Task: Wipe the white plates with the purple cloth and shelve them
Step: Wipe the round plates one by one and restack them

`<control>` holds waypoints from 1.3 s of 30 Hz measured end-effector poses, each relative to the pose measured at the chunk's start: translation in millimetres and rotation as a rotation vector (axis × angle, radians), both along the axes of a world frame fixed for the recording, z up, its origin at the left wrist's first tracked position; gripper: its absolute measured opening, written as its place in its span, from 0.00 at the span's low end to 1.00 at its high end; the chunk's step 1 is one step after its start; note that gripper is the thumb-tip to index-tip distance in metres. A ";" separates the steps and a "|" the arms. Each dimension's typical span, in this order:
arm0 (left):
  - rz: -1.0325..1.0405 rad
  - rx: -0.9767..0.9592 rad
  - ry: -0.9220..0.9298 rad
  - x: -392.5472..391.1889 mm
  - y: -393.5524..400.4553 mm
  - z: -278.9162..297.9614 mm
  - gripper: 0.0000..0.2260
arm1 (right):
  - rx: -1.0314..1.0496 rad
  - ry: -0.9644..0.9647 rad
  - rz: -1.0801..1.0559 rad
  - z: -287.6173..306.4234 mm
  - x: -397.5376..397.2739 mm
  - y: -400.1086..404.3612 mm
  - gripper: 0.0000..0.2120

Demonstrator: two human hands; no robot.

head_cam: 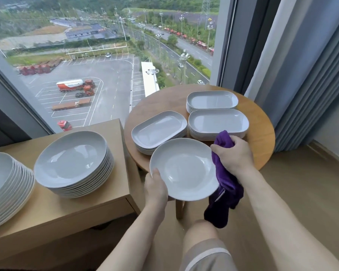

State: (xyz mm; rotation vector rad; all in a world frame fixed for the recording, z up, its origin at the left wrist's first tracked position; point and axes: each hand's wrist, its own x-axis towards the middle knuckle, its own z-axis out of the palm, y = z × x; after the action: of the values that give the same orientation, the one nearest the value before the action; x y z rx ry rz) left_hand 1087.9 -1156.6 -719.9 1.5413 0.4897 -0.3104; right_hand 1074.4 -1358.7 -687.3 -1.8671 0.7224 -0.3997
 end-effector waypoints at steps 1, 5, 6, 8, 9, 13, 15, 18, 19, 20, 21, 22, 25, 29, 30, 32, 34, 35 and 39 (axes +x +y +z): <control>-0.037 0.086 -0.054 1.0 2.8 -1.3 0.12 | 0.004 0.022 -0.017 -2.9 0.5 -2.2 0.08; -0.157 0.216 -0.188 8.8 10.4 0.4 0.14 | 0.045 0.119 -0.018 -9.8 2.1 -7.2 0.08; -0.183 0.227 -0.195 12.3 10.7 0.0 0.16 | 0.049 0.137 -0.010 -10.3 2.5 -8.9 0.08; -0.219 0.242 -0.191 18.8 11.0 -0.3 0.19 | 0.068 0.153 0.012 -11.2 3.3 -12.6 0.09; -0.237 0.254 -0.184 21.4 10.9 -0.4 0.20 | 0.076 0.155 0.020 -12.4 3.7 -14.1 0.09; -0.299 0.363 -0.168 28.4 10.8 3.3 0.17 | 0.023 0.180 0.050 -18.5 7.9 -12.6 0.06; -0.330 0.469 -0.172 34.5 11.1 2.9 0.15 | -0.029 0.202 0.060 -21.2 12.9 -10.2 0.06; -0.376 0.637 -0.160 45.5 8.6 2.1 0.11 | -0.098 0.240 0.072 -20.8 19.9 -8.1 0.05; -0.386 0.681 -0.140 49.4 6.7 2.0 0.10 | -0.109 0.249 0.072 -20.0 22.3 -8.4 0.05; -0.392 0.719 -0.119 53.0 4.6 2.4 0.09 | -0.109 0.256 0.069 -19.1 25.0 -9.0 0.06; -0.399 0.745 -0.096 56.7 2.9 2.5 0.09 | -0.105 0.259 0.062 -18.5 27.6 -9.7 0.06; -0.413 0.758 -0.076 60.7 1.8 2.7 0.10 | -0.100 0.259 0.053 -17.8 29.9 -10.3 0.06; -0.488 0.784 -0.032 72.2 2.8 5.4 0.14 | -0.101 0.242 0.021 -19.7 36.1 -11.4 0.06; -0.555 0.844 0.017 86.5 5.3 7.6 0.15 | -0.096 0.216 -0.005 -20.9 44.2 -10.6 0.06; -0.565 0.854 0.024 88.7 4.5 8.3 0.13 | -0.099 0.213 -0.009 -20.9 46.2 -10.8 0.05; -0.563 0.865 0.020 92.9 2.8 8.3 0.10 | -0.108 0.209 -0.019 -20.9 49.9 -11.5 0.05; -0.520 0.842 0.005 97.3 1.2 7.8 0.08 | -0.109 0.204 -0.020 -20.8 54.1 -12.7 0.04; -0.502 0.829 -0.003 100.5 0.4 6.4 0.08 | -0.106 0.201 -0.019 -21.1 56.3 -13.6 0.05; -0.512 0.762 0.009 116.3 -4.6 0.2 0.13 | -0.099 0.199 -0.013 -22.1 65.4 -17.3 0.06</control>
State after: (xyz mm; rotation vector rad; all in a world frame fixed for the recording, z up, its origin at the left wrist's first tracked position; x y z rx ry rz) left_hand 1204.2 -1161.1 -719.8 2.4121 0.2094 -0.5642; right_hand 1139.8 -1376.0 -709.4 -2.0154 0.8618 -0.2640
